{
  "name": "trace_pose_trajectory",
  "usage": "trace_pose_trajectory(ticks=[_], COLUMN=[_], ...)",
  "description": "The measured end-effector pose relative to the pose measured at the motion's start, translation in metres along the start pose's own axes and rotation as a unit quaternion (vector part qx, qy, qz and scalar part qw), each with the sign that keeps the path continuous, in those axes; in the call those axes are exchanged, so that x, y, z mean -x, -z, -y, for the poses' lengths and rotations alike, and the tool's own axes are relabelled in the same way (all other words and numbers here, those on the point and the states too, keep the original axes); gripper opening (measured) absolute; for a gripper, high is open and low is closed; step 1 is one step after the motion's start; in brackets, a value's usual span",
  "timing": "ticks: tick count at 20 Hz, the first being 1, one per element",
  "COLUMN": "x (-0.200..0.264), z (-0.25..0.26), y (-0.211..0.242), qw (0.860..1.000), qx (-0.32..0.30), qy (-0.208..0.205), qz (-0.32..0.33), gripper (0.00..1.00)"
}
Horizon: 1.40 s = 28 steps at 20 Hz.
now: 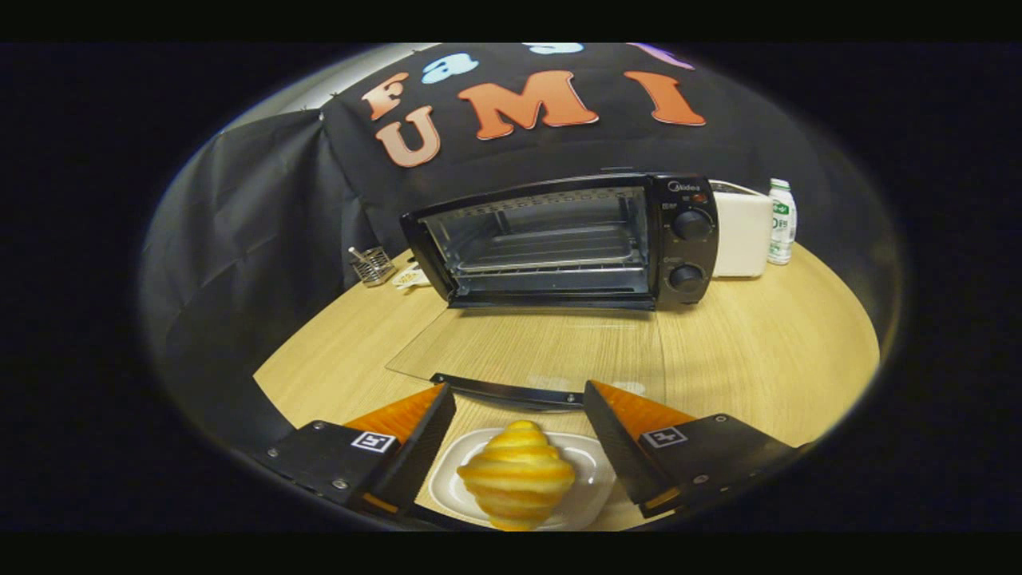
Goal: Open the toaster oven, put the food inside, and close the toaster oven door.
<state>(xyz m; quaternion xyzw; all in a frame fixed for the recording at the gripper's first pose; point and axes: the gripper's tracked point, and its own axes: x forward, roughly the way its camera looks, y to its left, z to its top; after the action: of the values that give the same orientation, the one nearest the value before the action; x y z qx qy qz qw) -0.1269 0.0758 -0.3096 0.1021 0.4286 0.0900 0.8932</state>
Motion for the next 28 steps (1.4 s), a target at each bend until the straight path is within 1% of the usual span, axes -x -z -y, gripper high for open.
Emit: trace_pose_trajectory(ticks=[1,6,10,13,18,21,24,26,28], x=[0.006,0.035,0.043,0.047,0.041,0.035,0.031,0.031,0.031], z=[0.002,0.009,0.007,-0.004,-0.010,-0.007,0.000,-0.001,-0.002], y=[0.003,0.025,0.058,0.074,0.098,0.103,0.107,0.107,0.105], qw=[1.000,0.999,0.998,0.997,0.994,0.992,0.990,0.989,0.990], qx=[0.008,0.019,0.013,0.019,0.017,0.035,0.057,0.062,0.045], qy=[0.006,0.026,0.026,0.016,0.021,0.034,0.051,0.054,0.049], qz=[-0.003,-0.026,-0.063,-0.079,-0.105,-0.115,-0.121,-0.123,-0.122], gripper=[0.98,0.99,0.99,0.98,0.98,0.99,0.98,0.87,0.80])
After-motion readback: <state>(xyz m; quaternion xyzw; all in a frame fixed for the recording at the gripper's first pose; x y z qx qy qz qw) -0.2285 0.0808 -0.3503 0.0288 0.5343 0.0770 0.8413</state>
